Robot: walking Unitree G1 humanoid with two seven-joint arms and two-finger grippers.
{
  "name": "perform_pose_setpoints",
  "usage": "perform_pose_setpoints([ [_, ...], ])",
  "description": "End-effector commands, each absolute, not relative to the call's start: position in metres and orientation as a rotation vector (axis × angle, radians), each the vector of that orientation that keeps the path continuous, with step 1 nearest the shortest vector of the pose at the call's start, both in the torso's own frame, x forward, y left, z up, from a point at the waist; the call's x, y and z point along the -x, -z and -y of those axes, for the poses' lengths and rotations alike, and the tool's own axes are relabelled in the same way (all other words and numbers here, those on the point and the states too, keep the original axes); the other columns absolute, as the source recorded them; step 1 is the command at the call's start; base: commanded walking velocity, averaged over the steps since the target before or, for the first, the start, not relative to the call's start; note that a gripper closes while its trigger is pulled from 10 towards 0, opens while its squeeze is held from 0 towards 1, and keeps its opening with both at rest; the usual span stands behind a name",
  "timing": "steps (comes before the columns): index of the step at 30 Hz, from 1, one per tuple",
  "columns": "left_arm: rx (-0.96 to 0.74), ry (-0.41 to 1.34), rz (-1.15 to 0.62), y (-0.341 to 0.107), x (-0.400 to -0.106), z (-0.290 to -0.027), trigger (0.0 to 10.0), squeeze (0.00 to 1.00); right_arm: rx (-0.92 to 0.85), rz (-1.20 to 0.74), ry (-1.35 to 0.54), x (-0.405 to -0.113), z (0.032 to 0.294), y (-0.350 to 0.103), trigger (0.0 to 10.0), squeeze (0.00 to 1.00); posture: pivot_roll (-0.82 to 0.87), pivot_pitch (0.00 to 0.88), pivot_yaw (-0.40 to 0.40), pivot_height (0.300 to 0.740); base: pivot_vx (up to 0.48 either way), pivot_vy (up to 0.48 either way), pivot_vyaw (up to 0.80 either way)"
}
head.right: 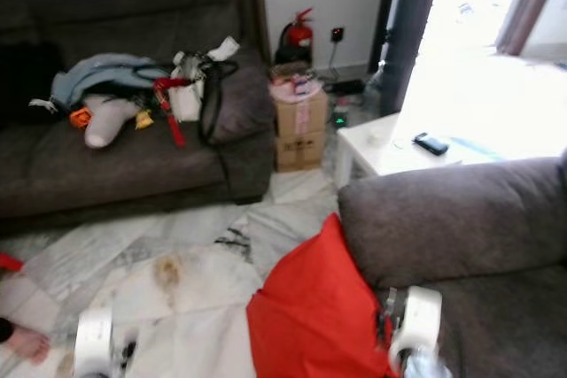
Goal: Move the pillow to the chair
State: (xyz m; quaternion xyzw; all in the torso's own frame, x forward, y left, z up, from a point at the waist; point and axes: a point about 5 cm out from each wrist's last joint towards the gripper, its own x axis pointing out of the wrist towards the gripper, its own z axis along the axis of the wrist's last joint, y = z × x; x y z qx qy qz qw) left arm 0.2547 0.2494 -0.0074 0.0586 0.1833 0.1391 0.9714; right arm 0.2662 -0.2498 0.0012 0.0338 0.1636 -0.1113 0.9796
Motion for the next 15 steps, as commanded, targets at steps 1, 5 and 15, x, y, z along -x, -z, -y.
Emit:
perform_pose_setpoints([
  [1, -0.15, -0.294, -0.256, -0.011, -0.265, -0.257, 10.0, 0.0, -0.086, -0.287, 0.209, -0.263, 0.246, -0.002, 10.0, 0.0, -0.05, 0.0, 0.069, 0.74, 0.0, 0.0, 0.0],
  [5, -0.204, -0.203, -0.062, -0.044, -0.284, -0.251, 10.0, 0.0, -0.082, -0.147, 0.158, -0.278, 0.241, -0.023, 10.0, 0.0, -0.05, 0.0, 0.073, 0.74, 0.0, 0.0, 0.0],
  [15, -0.214, -0.099, 0.235, -0.095, -0.289, -0.213, 10.0, 0.0, -0.086, 0.116, 0.085, -0.282, 0.219, -0.066, 10.0, 0.0, -0.04, 0.0, 0.07, 0.74, 0.0, 0.0, 0.0],
])
